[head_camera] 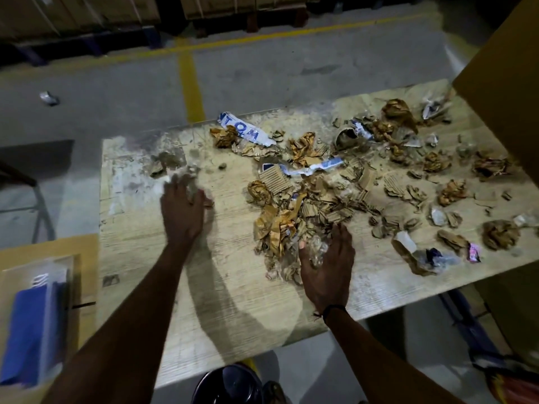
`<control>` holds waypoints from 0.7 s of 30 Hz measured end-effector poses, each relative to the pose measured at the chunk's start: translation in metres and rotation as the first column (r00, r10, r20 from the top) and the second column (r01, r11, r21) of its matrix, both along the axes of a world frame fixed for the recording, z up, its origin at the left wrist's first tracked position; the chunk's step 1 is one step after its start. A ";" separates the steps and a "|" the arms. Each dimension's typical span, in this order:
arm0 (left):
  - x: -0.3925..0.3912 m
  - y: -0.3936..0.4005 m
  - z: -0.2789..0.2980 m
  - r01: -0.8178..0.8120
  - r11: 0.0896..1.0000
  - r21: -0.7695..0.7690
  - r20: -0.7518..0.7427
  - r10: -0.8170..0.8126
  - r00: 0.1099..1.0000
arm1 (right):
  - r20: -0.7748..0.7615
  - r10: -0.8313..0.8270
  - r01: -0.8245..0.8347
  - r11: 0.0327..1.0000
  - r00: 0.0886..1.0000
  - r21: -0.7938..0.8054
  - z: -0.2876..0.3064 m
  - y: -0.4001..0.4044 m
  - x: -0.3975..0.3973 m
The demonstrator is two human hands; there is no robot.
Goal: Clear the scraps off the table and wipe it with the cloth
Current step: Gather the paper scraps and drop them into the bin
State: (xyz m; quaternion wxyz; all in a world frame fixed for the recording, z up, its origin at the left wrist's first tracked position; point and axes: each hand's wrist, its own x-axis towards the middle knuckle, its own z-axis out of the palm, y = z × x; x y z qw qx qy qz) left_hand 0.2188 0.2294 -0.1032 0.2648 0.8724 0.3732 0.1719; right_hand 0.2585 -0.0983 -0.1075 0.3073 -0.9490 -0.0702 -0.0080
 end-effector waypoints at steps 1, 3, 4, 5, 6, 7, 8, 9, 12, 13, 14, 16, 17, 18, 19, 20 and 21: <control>0.007 -0.019 0.000 0.054 0.999 0.001 -0.001 -0.054 0.999 | -0.004 -0.002 0.002 1.000 1.000 -0.006 0.000 0.000 0.000; 0.017 -0.054 -0.002 0.160 0.987 -0.009 -0.021 -0.160 0.987 | 0.000 -0.004 0.004 1.000 1.000 -0.008 0.000 0.001 0.000; 0.021 -0.068 -0.003 0.195 0.981 -0.021 -0.013 -0.195 0.981 | 0.009 -0.004 0.004 1.000 1.000 -0.003 0.001 0.001 0.000; 0.025 -0.078 -0.001 0.207 0.978 -0.026 0.013 -0.207 0.978 | 0.018 -0.005 0.005 1.000 1.000 0.002 0.002 0.001 0.001; 0.028 -0.084 0.001 0.196 0.980 -0.019 0.054 -0.195 0.979 | 0.024 -0.006 0.006 1.000 1.000 0.005 0.002 0.001 0.001; 0.032 -0.085 0.004 0.162 0.987 0.011 0.099 -0.163 0.982 | 0.023 -0.006 0.006 1.000 1.000 0.006 0.002 0.001 0.001; 0.036 -0.081 0.010 0.108 0.992 0.059 0.139 -0.115 0.984 | 0.021 -0.005 0.005 1.000 1.000 0.005 0.002 0.001 0.001; 0.041 -0.072 0.014 0.043 0.994 0.102 0.169 -0.060 0.984 | 0.019 -0.003 0.003 1.000 1.000 0.001 0.002 0.001 0.001; 0.056 -0.025 0.024 -0.162 0.979 0.127 0.154 0.142 0.978 | 0.006 0.003 -0.003 1.000 1.000 -0.017 0.001 0.001 0.002; 0.060 -0.008 0.026 -0.225 0.968 0.110 0.124 0.211 0.970 | 0.000 0.004 -0.004 1.000 1.000 -0.020 0.001 0.001 0.002; 0.064 0.009 0.026 -0.281 0.956 0.081 0.087 0.274 0.958 | -0.006 0.003 -0.004 1.000 1.000 -0.021 0.002 0.001 0.002; 0.069 0.037 0.022 -0.318 0.948 -0.003 0.015 0.318 0.948 | -0.007 0.004 -0.004 1.000 1.000 -0.016 0.002 0.002 0.002; 0.071 0.046 0.019 -0.272 0.961 -0.047 0.000 0.272 0.962 | -0.009 0.005 -0.005 1.000 1.000 -0.014 0.003 0.003 0.002; 0.073 0.051 0.014 -0.179 0.981 -0.069 0.002 0.179 0.984 | -0.014 0.006 -0.006 1.000 1.000 -0.015 0.004 0.003 0.002; 0.077 0.050 0.010 -0.060 0.996 -0.071 0.009 0.061 0.998 | -0.019 0.005 -0.005 1.000 1.000 -0.017 0.003 0.002 0.002; 0.081 0.043 0.006 0.056 0.996 -0.069 0.015 -0.055 0.998 | -0.021 0.005 -0.005 1.000 1.000 -0.018 0.003 0.001 0.002; 0.085 0.032 0.004 0.157 0.985 -0.069 0.028 -0.156 0.987 | -0.022 0.007 -0.007 1.000 1.000 -0.017 0.003 0.001 0.003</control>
